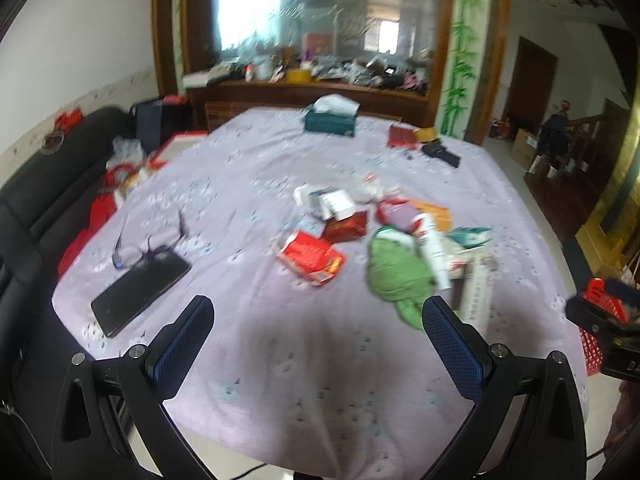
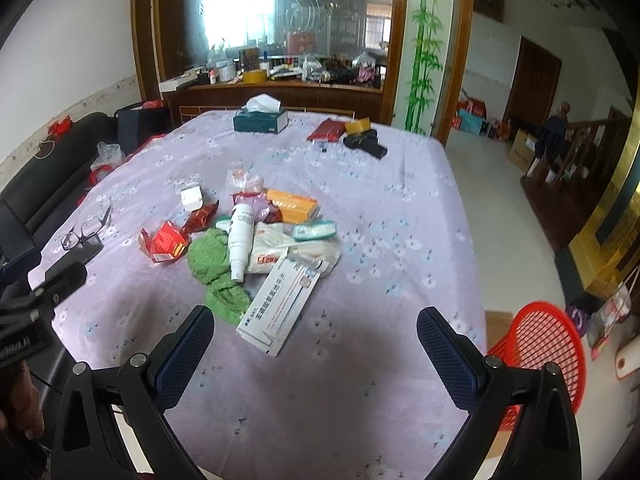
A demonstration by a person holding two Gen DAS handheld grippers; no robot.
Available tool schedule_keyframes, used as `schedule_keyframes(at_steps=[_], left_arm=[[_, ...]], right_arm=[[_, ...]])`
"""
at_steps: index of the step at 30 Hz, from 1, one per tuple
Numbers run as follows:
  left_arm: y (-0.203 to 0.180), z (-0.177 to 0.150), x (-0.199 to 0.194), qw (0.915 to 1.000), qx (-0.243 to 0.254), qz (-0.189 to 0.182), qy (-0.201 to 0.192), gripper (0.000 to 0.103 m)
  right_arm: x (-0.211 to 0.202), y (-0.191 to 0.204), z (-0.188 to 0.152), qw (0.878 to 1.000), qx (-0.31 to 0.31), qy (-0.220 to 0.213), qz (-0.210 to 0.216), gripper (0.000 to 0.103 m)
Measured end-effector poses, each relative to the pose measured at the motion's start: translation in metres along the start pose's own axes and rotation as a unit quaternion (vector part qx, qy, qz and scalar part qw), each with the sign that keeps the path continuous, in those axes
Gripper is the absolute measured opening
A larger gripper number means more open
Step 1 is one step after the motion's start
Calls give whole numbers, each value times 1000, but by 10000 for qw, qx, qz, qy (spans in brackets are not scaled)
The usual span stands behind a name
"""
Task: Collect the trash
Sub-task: 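Move both tools toward the pile of trash on the table, then grasp the red carton with the left tool while the right tool grasps the white medicine box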
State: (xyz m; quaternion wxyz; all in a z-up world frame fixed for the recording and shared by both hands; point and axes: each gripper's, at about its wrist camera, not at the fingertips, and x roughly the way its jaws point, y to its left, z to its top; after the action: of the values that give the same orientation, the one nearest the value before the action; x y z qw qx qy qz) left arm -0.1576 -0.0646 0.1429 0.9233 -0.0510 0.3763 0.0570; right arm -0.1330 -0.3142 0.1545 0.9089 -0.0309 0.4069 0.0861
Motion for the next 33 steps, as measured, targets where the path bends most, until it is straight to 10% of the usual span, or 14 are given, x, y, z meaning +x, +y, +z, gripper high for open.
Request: schedule_keyframes(at_steps=[8,16,33], left_arm=[[49,15,52,9960,-551,-171,682,101],[65,33,130,9787,-1098,-731,1572,68],[34,35,212,9714,-338,-1028,2115,17]], right_arm=[[43,-8,-3,9941,673,683,507,88],[70,-9,2,9849,1179,1001,777,67],[139,-17,9,9604,2094,1614,880,57]])
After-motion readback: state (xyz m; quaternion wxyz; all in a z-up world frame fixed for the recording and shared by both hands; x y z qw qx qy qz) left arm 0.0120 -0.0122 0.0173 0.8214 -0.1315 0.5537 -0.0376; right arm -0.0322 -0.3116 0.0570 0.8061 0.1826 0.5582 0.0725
